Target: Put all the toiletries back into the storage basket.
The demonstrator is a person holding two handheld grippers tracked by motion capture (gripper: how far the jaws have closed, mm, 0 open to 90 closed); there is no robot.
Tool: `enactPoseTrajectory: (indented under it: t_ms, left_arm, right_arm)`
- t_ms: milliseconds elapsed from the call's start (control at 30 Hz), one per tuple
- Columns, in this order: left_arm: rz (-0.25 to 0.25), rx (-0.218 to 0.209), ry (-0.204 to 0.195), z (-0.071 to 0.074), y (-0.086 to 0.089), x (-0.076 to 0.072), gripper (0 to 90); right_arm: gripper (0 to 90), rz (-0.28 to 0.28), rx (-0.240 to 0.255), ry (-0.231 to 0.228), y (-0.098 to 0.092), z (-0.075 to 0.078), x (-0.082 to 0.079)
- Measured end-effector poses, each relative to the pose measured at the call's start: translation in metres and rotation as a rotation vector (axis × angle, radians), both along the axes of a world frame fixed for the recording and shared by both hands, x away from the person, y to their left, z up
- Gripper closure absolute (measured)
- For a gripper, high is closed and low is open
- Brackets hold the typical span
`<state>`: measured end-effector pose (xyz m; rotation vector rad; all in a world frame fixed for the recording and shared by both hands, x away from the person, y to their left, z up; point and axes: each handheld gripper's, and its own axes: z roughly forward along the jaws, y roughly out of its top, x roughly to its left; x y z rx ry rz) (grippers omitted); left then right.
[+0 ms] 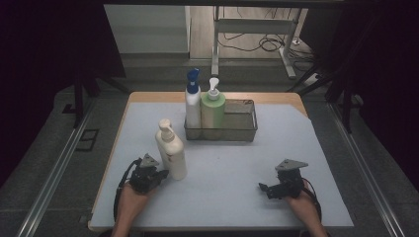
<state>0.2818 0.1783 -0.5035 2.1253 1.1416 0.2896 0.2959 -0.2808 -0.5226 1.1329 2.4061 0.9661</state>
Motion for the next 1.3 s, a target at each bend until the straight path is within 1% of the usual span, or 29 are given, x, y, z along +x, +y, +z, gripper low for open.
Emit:
enactPoseTrajectory:
  t_ms: [167, 267, 300, 367, 433, 567, 600, 700, 767, 833, 867, 900, 967, 1000, 1033, 1167, 1300]
  left_arm:
    - [-0.02, -0.007, 0.002, 0.0, -0.008, 0.002, 89.4]
    - [-0.031, -0.003, 0.005, -0.001, -0.011, 0.002, 89.4]
    - [-0.026, 0.012, 0.0, -0.001, -0.01, 0.003, 89.2]
    - [-0.004, 0.023, 0.003, -0.001, -0.005, 0.004, 88.7]
    - [0.032, 0.033, 0.0, -0.001, 0.001, 0.006, 87.9]
    - [0.084, 0.032, 0.002, -0.003, 0.013, 0.015, 86.5]
    - [0.095, 0.026, 0.0, -0.003, 0.015, 0.017, 86.4]
    - [0.116, 0.021, -0.006, -0.005, 0.019, 0.026, 86.1]
    - [0.128, 0.017, -0.019, -0.006, 0.021, 0.032, 85.8]
    - [0.135, 0.015, -0.026, -0.006, 0.021, 0.037, 85.5]
    - [0.135, 0.015, -0.026, -0.006, 0.021, 0.037, 85.4]
    - [0.138, 0.007, -0.03, -0.008, 0.02, 0.04, 85.1]
    - [0.136, 0.004, -0.032, -0.009, 0.019, 0.043, 84.9]
    - [0.136, -0.005, -0.031, -0.01, 0.018, 0.044, 84.8]
    - [0.136, -0.002, -0.033, -0.01, 0.017, 0.045, 85.2]
    - [0.138, -0.019, -0.032, -0.011, 0.017, 0.046, 88.6]
    - [0.138, -0.028, -0.033, -0.012, 0.017, 0.045, 89.3]
  right_arm:
    - [0.0, 0.0, 0.0, -0.001, 0.0, 0.0, 0.0]
    - [0.0, 0.001, 0.0, -0.001, 0.0, 0.0, 0.0]
    - [0.0, 0.0, 0.0, -0.002, 0.0, 0.0, 0.0]
    - [0.0, 0.0, 0.0, -0.002, 0.0, 0.0, 0.0]
    - [0.0, 0.001, -0.001, -0.002, 0.0, 0.0, 0.0]
    - [0.0, 0.0, 0.0, -0.002, 0.0, 0.0, 0.0]
    - [0.0, 0.0, 0.0, -0.002, 0.0, 0.0, 0.0]
    - [0.0, 0.001, 0.0, -0.002, 0.0, 0.0, 0.0]
    - [0.0, 0.001, 0.0, -0.002, 0.0, 0.0, 0.0]
    - [0.0, 0.001, 0.0, -0.002, 0.0, 0.0, 0.0]
    - [0.0, 0.001, 0.0, -0.002, 0.0, 0.0, 0.0]
    - [0.0, 0.0, 0.0, -0.002, 0.0, 0.0, 0.0]
    - [0.0, 0.001, 0.0, -0.002, 0.0, 0.0, 0.0]
    - [0.0, 0.0, 0.0, -0.002, 0.0, 0.0, 0.0]
    - [0.0, 0.001, 0.0, -0.002, 0.0, 0.0, 0.0]
    - [0.0, 0.001, 0.0, -0.002, 0.0, 0.0, 0.0]
    - [0.0, 0.0, 0.0, -0.001, 0.0, 0.0, 0.0]
